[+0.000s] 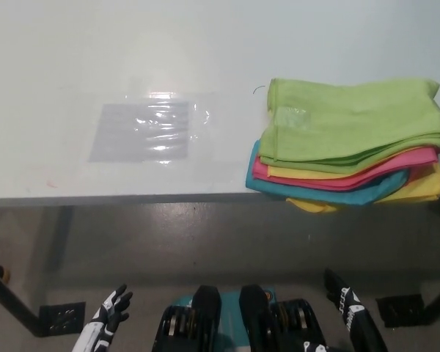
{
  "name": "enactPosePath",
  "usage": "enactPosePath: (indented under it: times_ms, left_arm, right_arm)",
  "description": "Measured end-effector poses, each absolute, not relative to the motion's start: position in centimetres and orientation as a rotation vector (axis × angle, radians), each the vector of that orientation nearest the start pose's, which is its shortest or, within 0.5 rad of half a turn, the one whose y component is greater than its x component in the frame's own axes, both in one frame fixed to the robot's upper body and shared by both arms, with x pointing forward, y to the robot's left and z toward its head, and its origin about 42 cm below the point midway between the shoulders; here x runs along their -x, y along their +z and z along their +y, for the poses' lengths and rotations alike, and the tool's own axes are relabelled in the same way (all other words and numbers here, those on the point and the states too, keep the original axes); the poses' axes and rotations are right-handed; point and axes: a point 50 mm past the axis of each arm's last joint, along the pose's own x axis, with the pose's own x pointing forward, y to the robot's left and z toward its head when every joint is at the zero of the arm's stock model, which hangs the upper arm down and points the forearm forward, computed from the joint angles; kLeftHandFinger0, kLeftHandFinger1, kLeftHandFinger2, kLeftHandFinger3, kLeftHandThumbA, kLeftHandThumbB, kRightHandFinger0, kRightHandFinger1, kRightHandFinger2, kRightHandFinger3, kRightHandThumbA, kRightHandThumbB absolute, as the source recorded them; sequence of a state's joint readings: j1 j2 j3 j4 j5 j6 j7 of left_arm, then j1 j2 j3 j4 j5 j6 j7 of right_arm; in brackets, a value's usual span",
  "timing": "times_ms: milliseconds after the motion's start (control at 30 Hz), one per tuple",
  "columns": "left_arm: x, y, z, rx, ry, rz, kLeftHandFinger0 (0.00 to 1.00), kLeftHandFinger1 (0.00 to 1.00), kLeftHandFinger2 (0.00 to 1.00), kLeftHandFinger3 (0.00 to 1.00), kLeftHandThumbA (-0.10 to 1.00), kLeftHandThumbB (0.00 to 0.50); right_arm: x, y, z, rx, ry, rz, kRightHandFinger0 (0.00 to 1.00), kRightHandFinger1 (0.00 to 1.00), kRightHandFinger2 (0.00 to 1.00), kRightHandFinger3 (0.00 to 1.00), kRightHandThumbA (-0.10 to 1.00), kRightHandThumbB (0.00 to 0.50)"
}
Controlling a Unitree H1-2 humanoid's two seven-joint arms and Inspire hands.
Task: A stack of folded microfibre clothes with a single fold is kept infront of the robot. the robot uses its right hand to grab one end of the clothes and pulla it away from the other end to unfold
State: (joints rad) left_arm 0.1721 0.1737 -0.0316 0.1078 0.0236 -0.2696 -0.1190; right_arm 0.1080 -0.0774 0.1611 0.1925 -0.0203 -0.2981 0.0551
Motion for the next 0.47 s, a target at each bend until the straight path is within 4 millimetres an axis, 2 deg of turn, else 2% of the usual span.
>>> enactPosePath:
  times_ms: [467]
  left_arm:
    - [-21.52, 4.58, 26.74, -0.194, -0.136, 0.022, 1.00, 1.00, 1.00, 1.00, 0.96, 0.314]
  right_arm:
    - [-23.82, 3.53, -19.57, 0.079, 0.232, 0.000, 1.00, 1.00, 1.00, 1.00, 1.00, 0.252]
